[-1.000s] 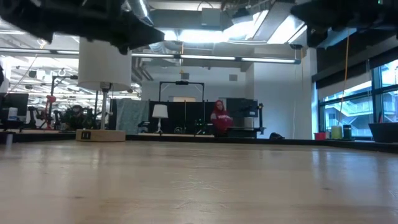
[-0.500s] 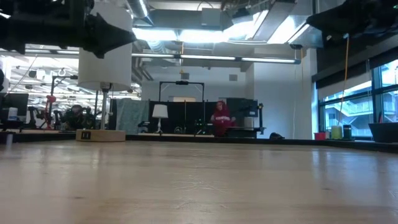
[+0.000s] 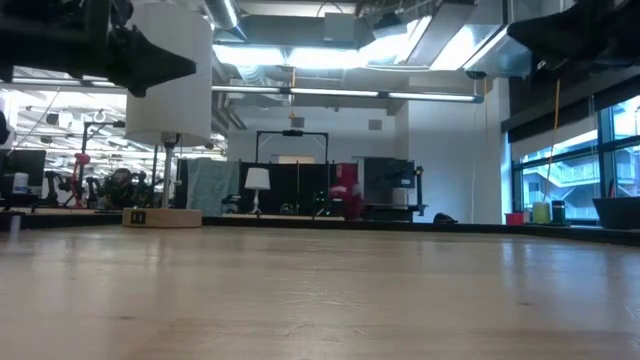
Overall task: Put items in baskets/containers
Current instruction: Return to Home Position
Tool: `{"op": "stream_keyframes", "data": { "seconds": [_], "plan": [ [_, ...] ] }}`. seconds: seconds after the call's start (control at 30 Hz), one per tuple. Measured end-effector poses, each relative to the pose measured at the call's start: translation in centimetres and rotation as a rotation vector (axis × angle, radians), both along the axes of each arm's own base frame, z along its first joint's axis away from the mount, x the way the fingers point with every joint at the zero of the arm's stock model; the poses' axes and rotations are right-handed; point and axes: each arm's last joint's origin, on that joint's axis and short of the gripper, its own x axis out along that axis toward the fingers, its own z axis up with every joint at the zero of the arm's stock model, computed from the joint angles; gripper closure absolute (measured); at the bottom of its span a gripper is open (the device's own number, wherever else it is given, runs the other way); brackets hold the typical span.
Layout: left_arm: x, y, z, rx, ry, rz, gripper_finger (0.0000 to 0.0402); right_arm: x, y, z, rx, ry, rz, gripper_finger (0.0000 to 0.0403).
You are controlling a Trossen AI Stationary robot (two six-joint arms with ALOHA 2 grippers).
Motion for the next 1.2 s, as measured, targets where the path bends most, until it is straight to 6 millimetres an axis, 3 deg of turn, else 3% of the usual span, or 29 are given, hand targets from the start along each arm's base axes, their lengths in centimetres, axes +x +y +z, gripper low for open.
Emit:
{"op": "stream_keyframes", "data": {
  "seconds": [0.2, 0.4, 0.8, 0.97, 1.2],
  "plan": [
    [-0.4, -0.1, 0.3, 0.004, -0.027, -0.051, 0.038, 0.2, 0.0, -0.8, -0.001, 0.002, 0.002, 0.0401],
    [-0.4, -0.2, 0.3, 0.015, -0.024, -0.07, 0.038, 0.7, -0.2, -3.5, 0.031, -0.082, 0.017, 0.0402],
    [-0.4, -0.2, -0.2, -0.03, -0.032, -0.094, 0.038, 0.8, -0.4, -3.5, 0.049, -0.065, 0.063, 0.0399],
    [-1.2, -0.3, 0.8, -0.046, -0.002, -0.116, 0.038, 0.8, -0.4, -3.5, 0.044, -0.058, 0.067, 0.0397],
    [-2.0, -0.2, 0.1, -0.017, 0.016, -0.098, 0.038, 0.8, -0.4, -3.6, 0.025, -0.056, 0.084, 0.0395]
  ]
}}
